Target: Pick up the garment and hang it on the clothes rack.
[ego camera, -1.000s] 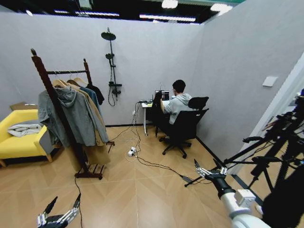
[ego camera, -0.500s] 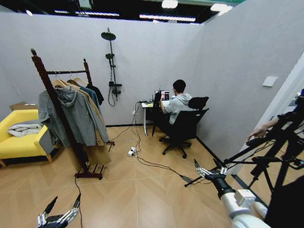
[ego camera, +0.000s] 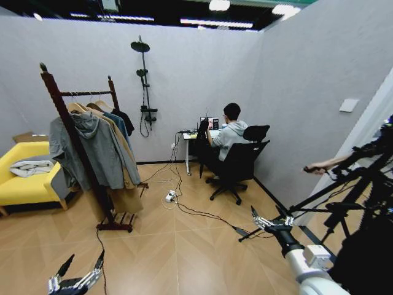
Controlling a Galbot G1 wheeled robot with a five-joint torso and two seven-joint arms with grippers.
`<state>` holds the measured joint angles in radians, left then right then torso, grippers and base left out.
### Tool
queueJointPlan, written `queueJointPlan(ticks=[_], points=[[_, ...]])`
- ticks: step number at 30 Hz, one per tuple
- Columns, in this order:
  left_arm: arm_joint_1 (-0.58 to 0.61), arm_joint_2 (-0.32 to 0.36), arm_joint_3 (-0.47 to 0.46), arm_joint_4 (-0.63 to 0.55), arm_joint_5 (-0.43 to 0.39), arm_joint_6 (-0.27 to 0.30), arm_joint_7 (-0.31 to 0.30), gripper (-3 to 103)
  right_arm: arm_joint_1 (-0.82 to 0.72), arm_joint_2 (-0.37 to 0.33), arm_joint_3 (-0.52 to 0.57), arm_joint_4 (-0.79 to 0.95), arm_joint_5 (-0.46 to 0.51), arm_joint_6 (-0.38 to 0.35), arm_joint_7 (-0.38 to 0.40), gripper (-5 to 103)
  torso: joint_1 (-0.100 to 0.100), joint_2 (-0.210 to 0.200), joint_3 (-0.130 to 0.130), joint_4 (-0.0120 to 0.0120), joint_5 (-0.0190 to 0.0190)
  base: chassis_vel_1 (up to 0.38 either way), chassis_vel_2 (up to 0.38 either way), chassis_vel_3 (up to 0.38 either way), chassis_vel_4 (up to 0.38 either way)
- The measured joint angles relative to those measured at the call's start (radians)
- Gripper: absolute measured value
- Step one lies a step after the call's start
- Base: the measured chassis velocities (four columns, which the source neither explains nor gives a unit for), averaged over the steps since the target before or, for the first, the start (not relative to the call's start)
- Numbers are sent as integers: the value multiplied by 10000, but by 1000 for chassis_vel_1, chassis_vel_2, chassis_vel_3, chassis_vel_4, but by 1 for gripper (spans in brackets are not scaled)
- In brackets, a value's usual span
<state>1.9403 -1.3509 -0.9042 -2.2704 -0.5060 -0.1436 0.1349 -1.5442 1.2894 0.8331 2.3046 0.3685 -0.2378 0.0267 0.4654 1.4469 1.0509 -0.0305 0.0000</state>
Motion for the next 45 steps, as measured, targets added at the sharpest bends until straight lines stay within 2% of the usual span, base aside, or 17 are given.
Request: queueJointPlan(ticks=[18, 19, 21, 22, 24, 25, 26, 28, 29, 33, 37, 45], points=[[0, 0, 0, 0, 0, 0, -1, 100, 57, 75, -18, -40, -69, -1, 18, 100, 0, 0, 0, 0, 2, 0, 0, 0, 0], [0, -1, 0, 0, 0, 0, 0, 100, 114, 189, -41, -102, -214, -2, 40, 100, 0, 0, 0, 0, -7, 0, 0, 0, 0], [0, -1, 0, 0, 0, 0, 0, 100, 448, 864, -225, -488, -1011, -26, 209, 100, 0, 0, 0, -1, 0, 0, 0, 0, 0], [0, -1, 0, 0, 0, 0, 0, 100, 448, 864, -225, -488, -1011, -26, 209, 100, 0, 0, 0, -1, 0, 0, 0, 0, 0], [0, -1, 0, 0, 0, -1, 1, 100, 899, 1740, -478, -998, -2058, -71, 420, 100, 0, 0, 0, 0, 0, 0, 0, 0, 0], [0, -1, 0, 0, 0, -1, 1, 100, 899, 1740, -478, -998, -2058, -71, 420, 100, 0, 0, 0, 0, 0, 0, 0, 0, 0], [0, 0, 0, 0, 0, 0, -1, 100, 1060, 1981, -513, -985, -2303, -362, 400, 100, 1, -1, 1, 0, 9, 0, 0, 0, 0], [0, 0, 0, 0, -1, 0, -1, 100, 1112, 1989, -514, -910, -2273, -510, 367, 100, 1, -1, 0, 0, 2, 0, 0, 0, 0], [0, 0, 0, 0, 0, 0, -1, 100, 1219, 1924, -539, -813, -2013, -803, 313, 100, 0, 0, -1, 0, -8, 0, 0, 0, 0], [0, -1, 0, 0, 0, 0, 0, 100, 1317, 1849, -523, -830, -1976, -816, 239, 100, 0, 0, 0, 0, 0, 0, 0, 0, 0], [0, 0, 0, 0, 0, 0, 0, 100, 1306, 1562, -518, -574, -1627, -1174, 238, 100, 0, 0, 0, 0, -1, 0, 0, 0, 0], [0, 0, 0, 0, 0, 0, 0, 100, 1585, 932, -733, -795, -1293, -883, -512, 100, 0, -1, 0, 1, 0, 0, 0, 0, 0]])
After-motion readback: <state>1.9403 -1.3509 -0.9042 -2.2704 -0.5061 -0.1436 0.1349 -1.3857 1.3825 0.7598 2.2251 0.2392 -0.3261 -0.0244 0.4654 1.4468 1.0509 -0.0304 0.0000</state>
